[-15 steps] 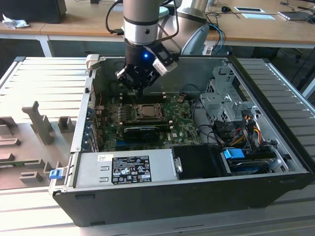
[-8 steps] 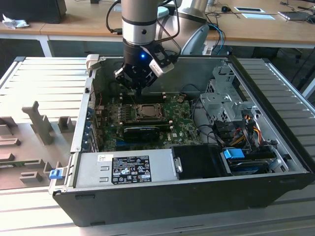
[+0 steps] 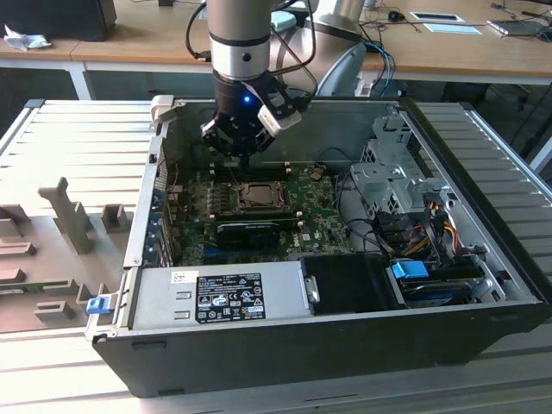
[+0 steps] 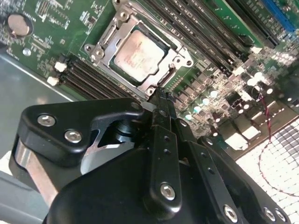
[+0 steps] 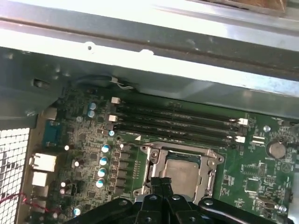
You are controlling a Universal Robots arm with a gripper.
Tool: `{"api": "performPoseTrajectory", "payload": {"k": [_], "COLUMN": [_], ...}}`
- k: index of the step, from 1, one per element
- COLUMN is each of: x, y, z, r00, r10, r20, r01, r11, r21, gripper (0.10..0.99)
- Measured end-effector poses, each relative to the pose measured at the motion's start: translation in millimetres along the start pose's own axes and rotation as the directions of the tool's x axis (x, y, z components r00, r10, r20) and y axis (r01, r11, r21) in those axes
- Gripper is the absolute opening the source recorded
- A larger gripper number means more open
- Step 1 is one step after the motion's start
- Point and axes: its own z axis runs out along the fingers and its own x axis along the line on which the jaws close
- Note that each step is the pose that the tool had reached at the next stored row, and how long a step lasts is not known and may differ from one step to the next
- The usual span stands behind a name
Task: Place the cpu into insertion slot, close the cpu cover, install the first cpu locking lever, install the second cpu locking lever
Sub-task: 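Install the first cpu locking lever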
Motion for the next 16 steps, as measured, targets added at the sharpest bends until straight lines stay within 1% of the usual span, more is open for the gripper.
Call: {"api": "performPoseTrajectory", "payload": {"k": [1,4,7,8,9,11,12,13,14,16], "x": [0.1,1.1,13.7,25.9,36.6,40.9,43.4,44.4,42.3,35.4], "y": [0.0,0.1,1.8,3.4,5.3,7.8,14.7,26.3,36.0,35.3], "z": [1.2,1.7,1.3,0.9,0.6,0.5,0.6,0.8,1.3,1.9], "r00": [0.9996,0.9970,0.9967,0.9967,0.9966,0.9965,0.9964,0.9963,0.9962,0.9961], "r10": [0.030,0.078,0.081,0.081,0.082,0.083,0.085,0.086,0.087,0.088], "r20": [0.0007,0.0016,0.0017,0.0017,0.0018,0.0018,0.0019,0.0019,0.0019,0.0017], "r01": [-0.030,-0.078,-0.081,-0.081,-0.082,-0.083,-0.085,-0.086,-0.087,-0.088], "r11": [0.9996,0.9970,0.9967,0.9967,0.9966,0.9965,0.9964,0.9963,0.9962,0.9961], "r21": [0.001,0.002,0.002,0.001,0.001,0.001,0.001,0.001,0.001,0.001], "gripper": [0.106,0.106,0.106,0.106,0.106,0.106,0.106,0.106,0.106,0.106]}}
